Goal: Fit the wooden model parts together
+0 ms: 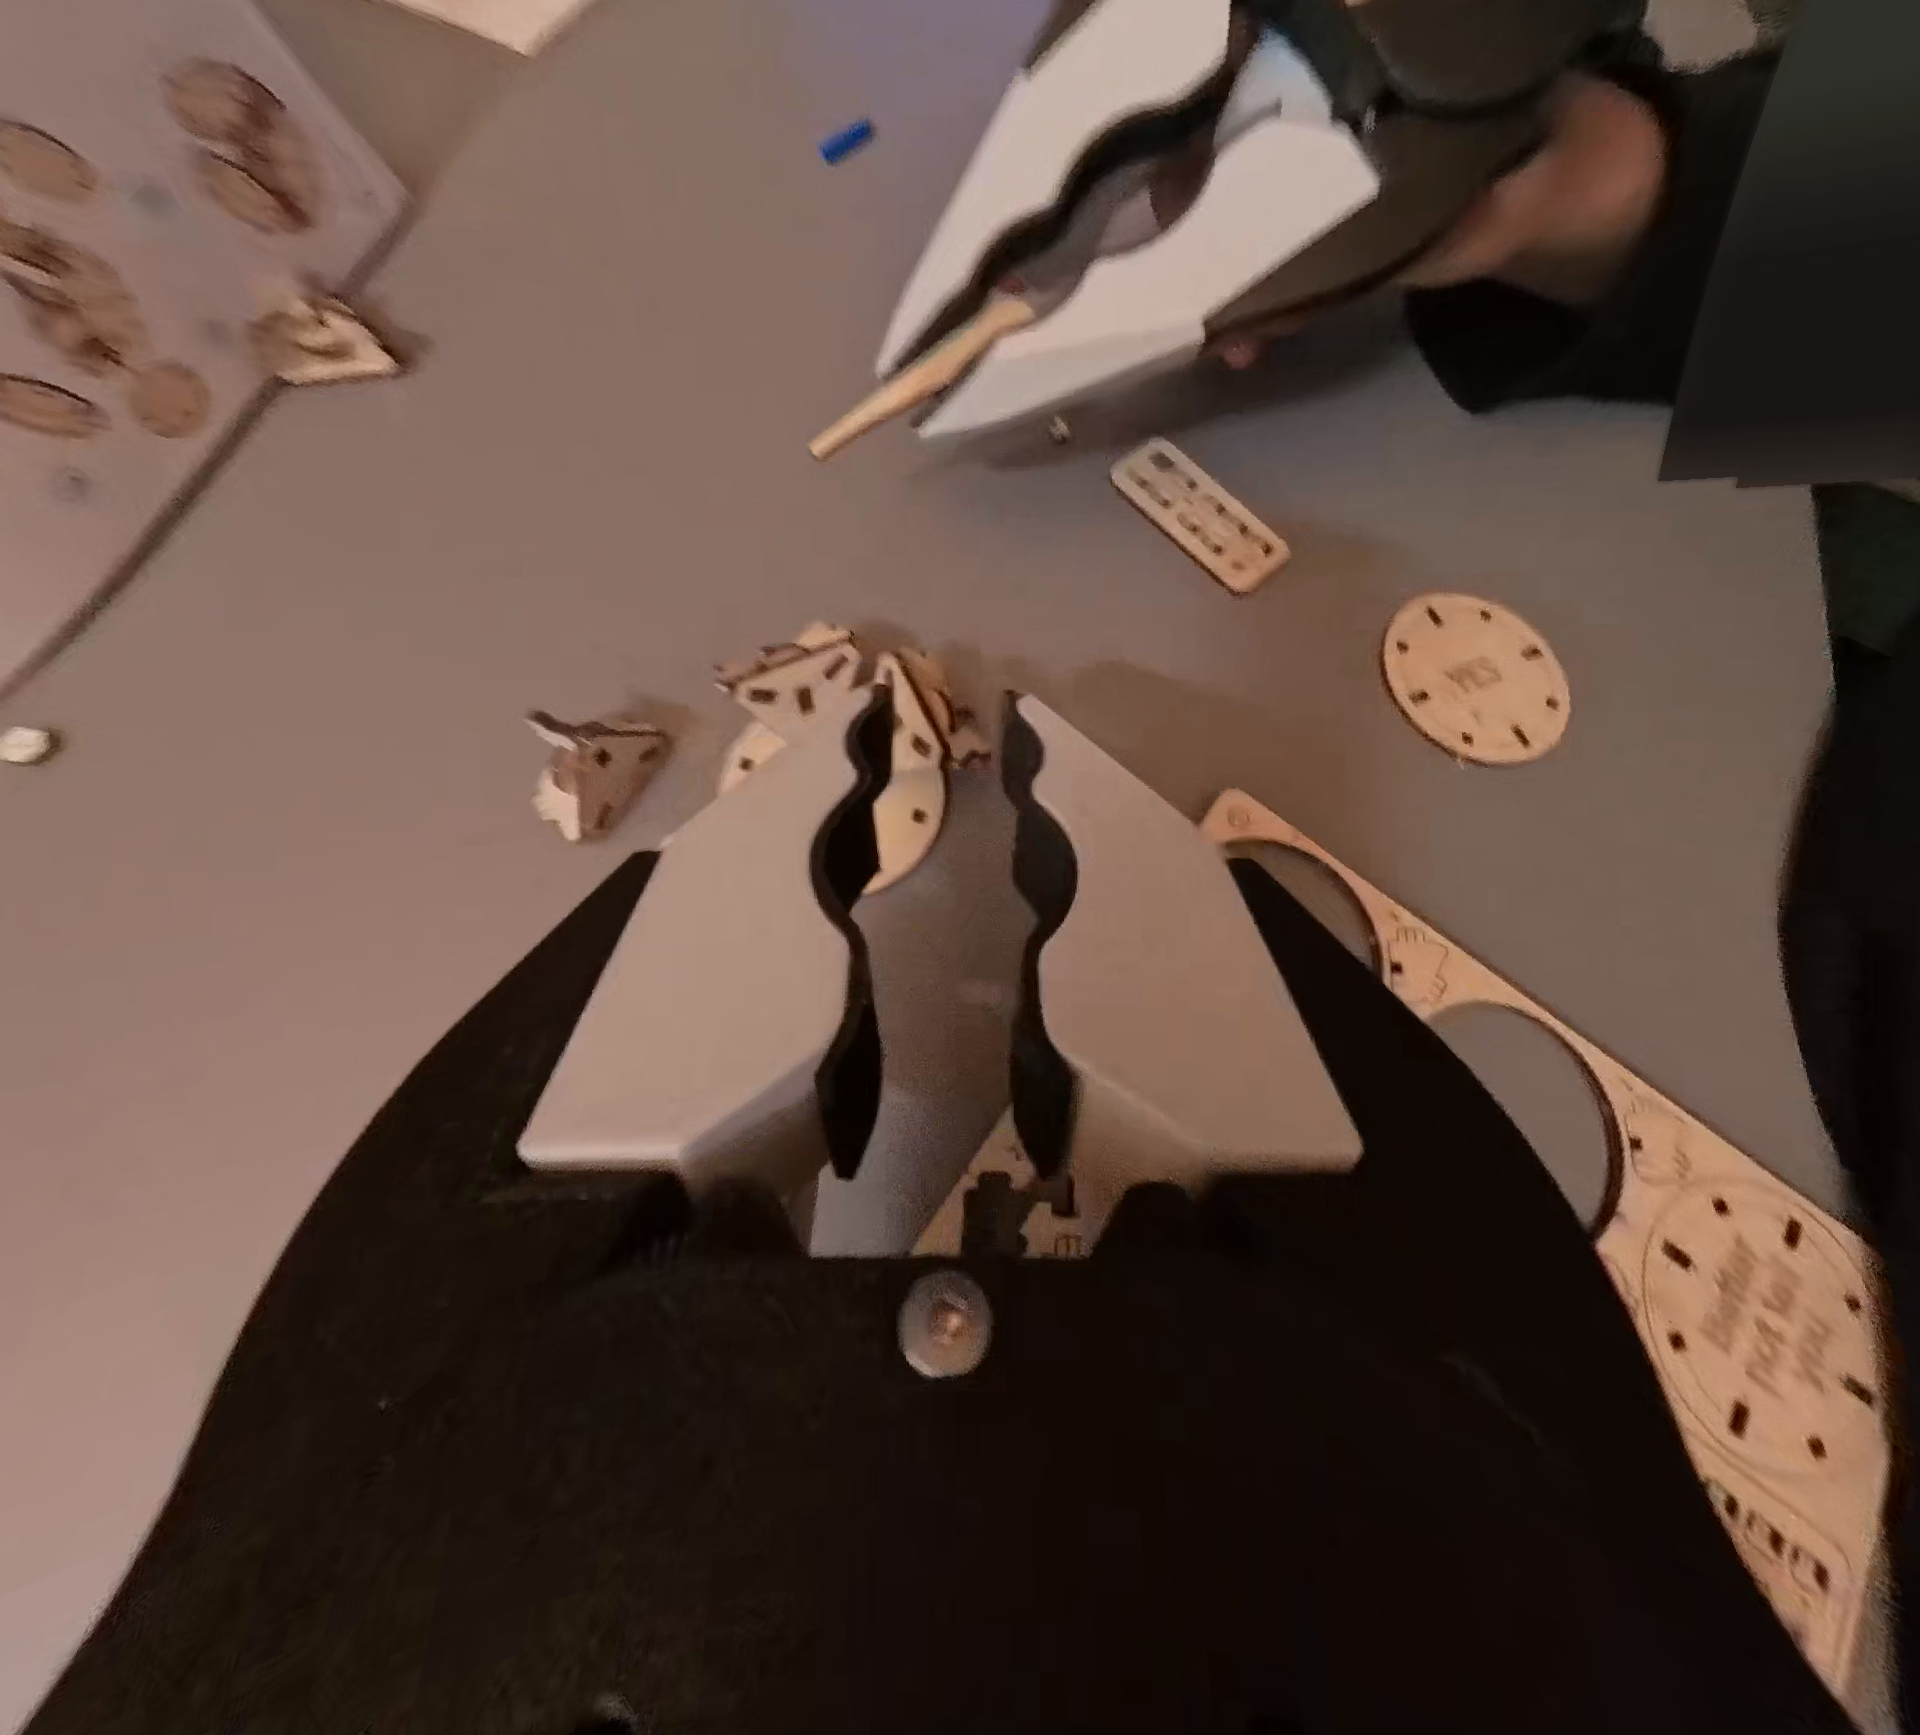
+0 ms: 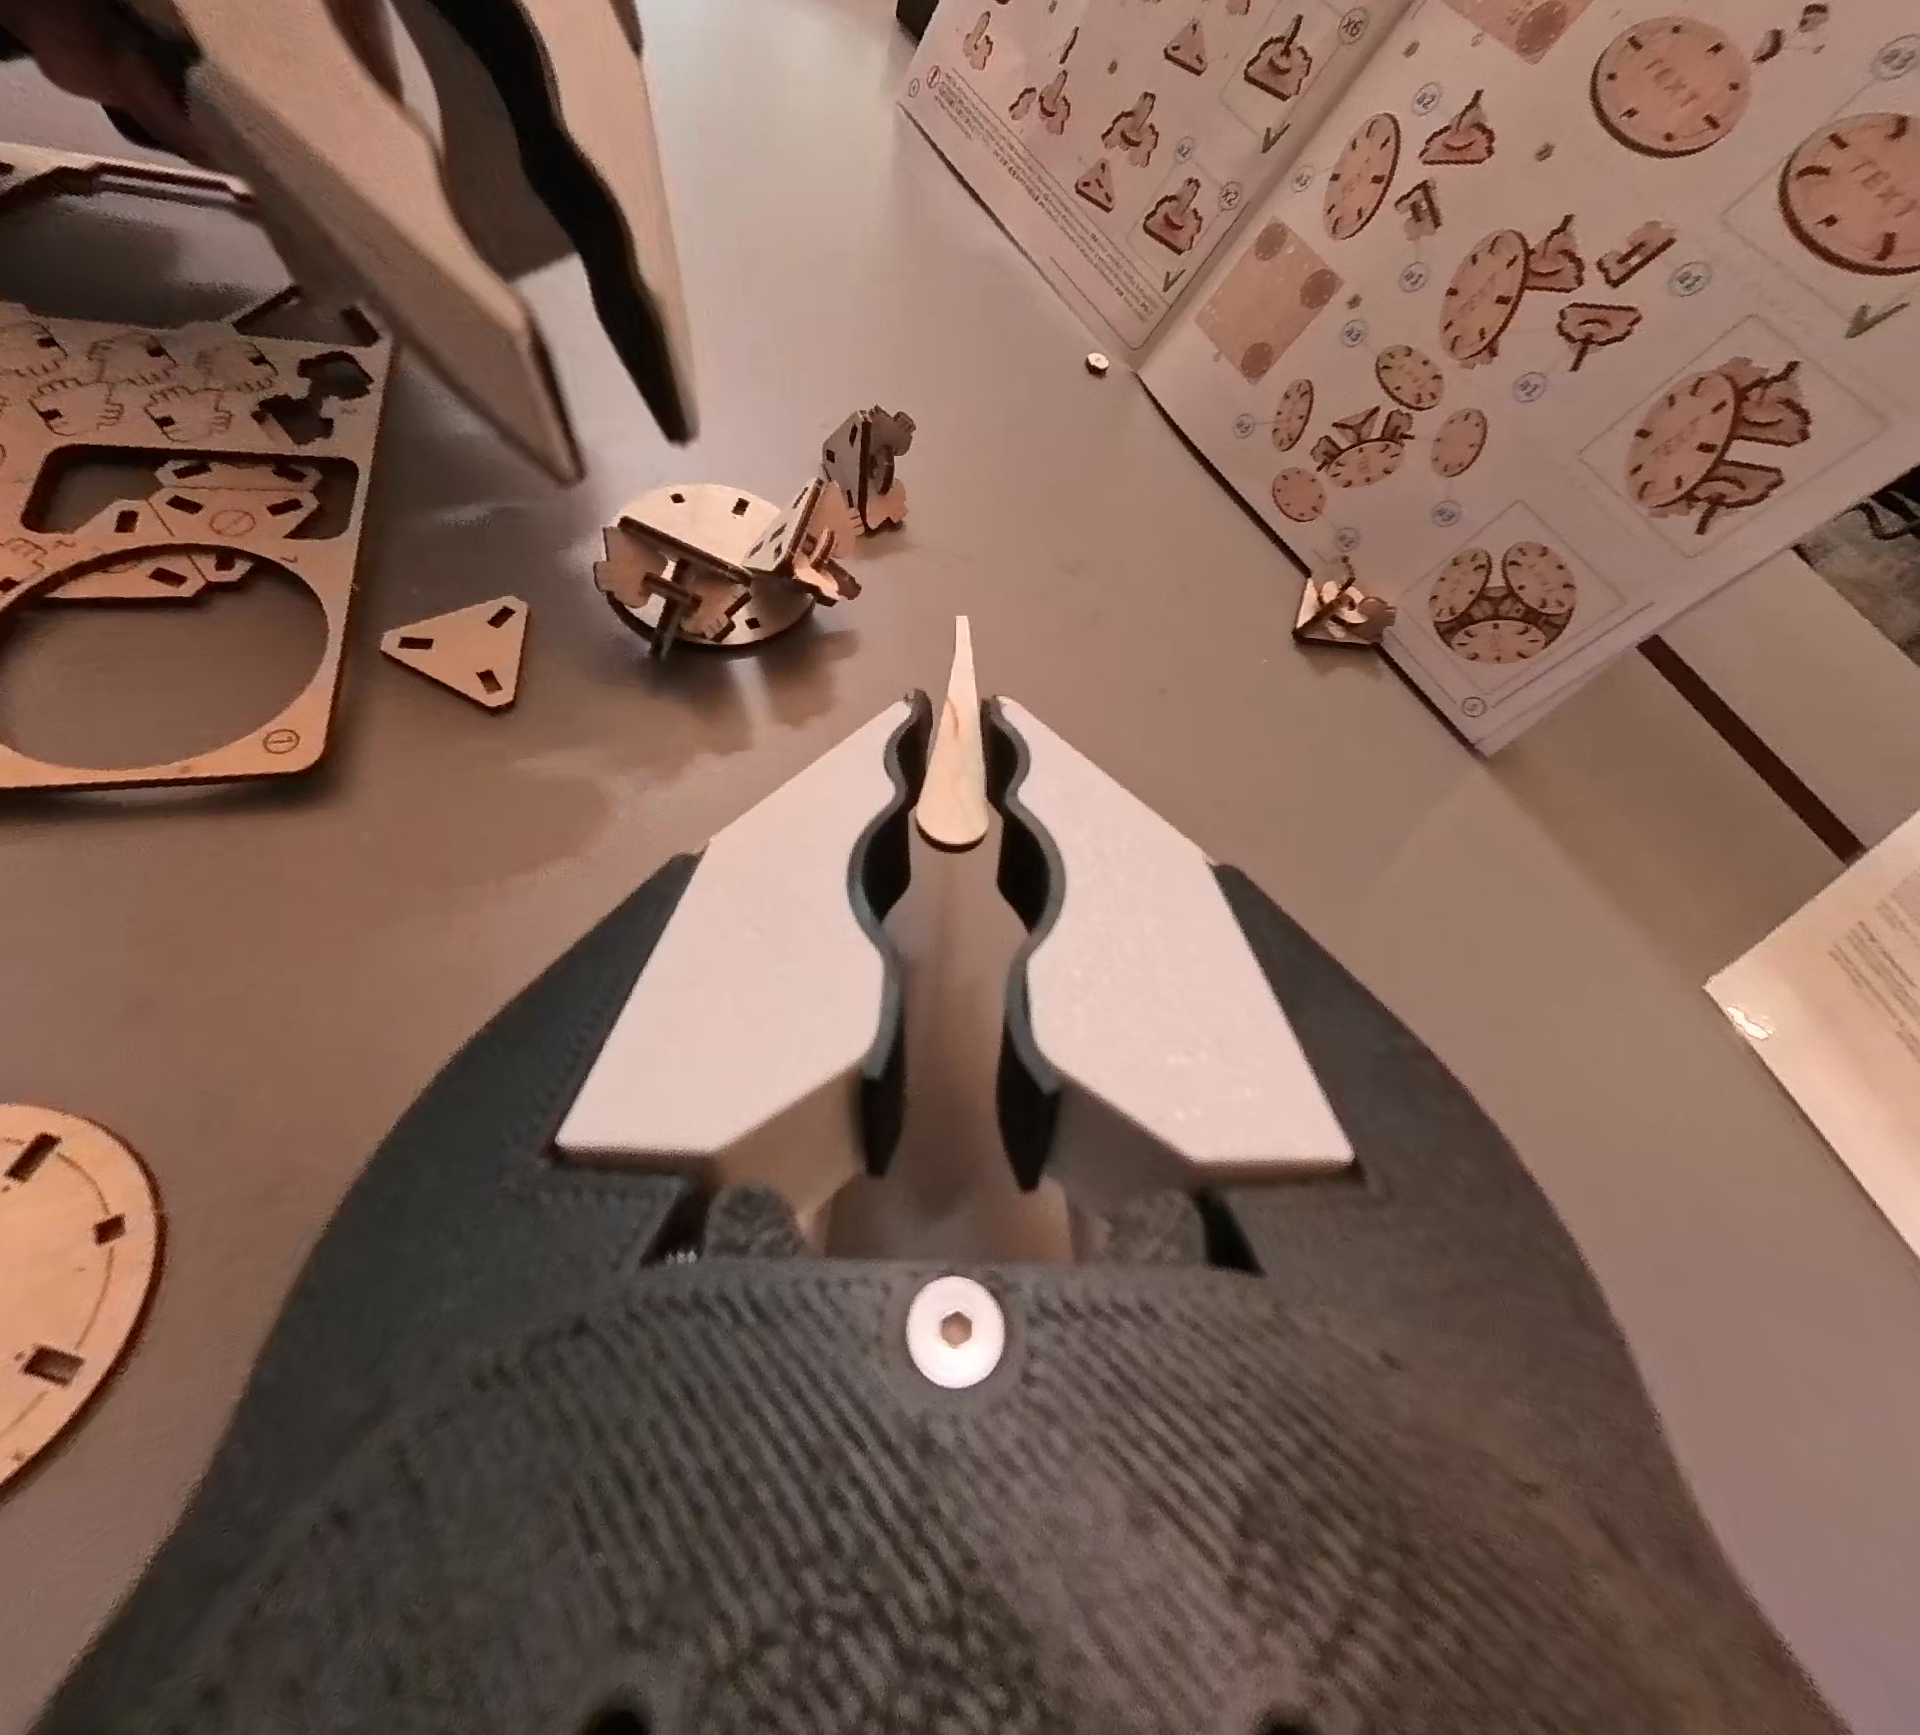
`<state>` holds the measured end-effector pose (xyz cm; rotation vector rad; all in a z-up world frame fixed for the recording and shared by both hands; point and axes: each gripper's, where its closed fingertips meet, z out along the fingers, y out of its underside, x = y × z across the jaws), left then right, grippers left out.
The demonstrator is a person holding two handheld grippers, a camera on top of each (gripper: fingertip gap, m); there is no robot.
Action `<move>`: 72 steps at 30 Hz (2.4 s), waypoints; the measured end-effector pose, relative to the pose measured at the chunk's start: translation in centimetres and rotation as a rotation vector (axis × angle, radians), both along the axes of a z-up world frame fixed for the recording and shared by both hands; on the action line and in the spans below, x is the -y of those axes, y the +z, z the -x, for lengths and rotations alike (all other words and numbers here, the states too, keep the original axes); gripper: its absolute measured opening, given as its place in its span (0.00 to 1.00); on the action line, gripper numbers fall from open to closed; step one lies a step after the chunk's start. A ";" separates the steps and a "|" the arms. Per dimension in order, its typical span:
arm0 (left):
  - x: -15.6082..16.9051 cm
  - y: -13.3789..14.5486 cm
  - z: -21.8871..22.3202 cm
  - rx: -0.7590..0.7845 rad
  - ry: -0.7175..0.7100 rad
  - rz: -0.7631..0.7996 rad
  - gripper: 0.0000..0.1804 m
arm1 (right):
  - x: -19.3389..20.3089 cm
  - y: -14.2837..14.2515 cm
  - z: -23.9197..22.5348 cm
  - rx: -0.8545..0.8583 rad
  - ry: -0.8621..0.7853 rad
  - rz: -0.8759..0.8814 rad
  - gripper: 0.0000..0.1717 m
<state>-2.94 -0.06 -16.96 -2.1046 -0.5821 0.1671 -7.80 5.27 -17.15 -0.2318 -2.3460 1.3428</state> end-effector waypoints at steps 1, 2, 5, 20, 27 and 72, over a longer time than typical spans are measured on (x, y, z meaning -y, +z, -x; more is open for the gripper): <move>0.0 -0.8 -0.1 0.015 -0.007 0.040 0.15 | 0.0 0.0 0.0 -0.002 0.002 -0.001 0.05; 0.1 -1.6 0.0 0.008 -0.001 0.084 0.18 | 0.0 0.0 -0.1 -0.005 0.005 -0.002 0.05; -0.7 -2.5 -0.3 -0.002 -0.024 0.109 0.17 | 0.1 0.1 -0.3 -0.018 0.013 -0.008 0.05; -0.4 -0.1 1.3 0.051 0.062 -0.129 0.09 | -0.1 -1.6 -1.4 0.036 0.062 -0.103 0.05; -0.8 1.0 0.5 0.152 0.006 -0.270 0.08 | -0.5 -2.9 -1.8 0.125 0.080 -0.140 0.05; 2.3 -3.5 3.7 -0.377 0.136 0.467 0.06 | -0.8 -3.0 -1.3 0.094 0.059 -0.165 0.05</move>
